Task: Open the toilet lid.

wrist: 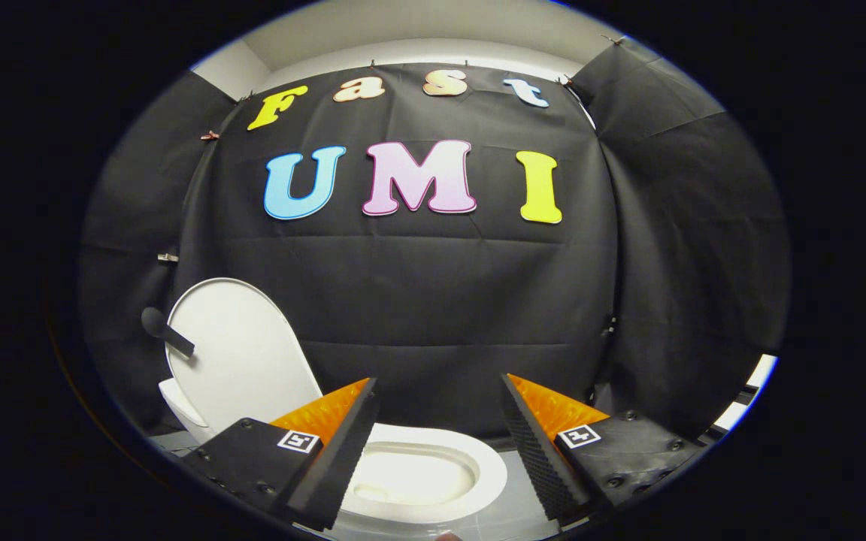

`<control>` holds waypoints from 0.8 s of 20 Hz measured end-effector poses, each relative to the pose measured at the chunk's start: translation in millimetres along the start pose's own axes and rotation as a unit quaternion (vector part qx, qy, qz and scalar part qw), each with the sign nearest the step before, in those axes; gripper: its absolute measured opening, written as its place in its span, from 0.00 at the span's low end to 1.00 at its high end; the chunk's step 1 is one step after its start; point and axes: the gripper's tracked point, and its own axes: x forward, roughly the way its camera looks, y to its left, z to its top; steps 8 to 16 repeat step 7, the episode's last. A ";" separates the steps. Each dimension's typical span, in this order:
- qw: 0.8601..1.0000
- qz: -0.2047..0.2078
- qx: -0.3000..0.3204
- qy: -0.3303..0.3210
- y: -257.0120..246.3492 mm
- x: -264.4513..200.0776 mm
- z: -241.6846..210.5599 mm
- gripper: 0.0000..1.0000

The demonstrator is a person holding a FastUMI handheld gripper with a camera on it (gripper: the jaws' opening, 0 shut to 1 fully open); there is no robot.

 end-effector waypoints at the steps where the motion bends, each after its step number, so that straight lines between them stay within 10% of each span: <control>1: 1.000 0.000 -0.001 0.002 0.7 1.2 -2.0 0.99; 16: 1.000 -0.002 -0.004 0.010 1.1 -0.2 -11.1 0.99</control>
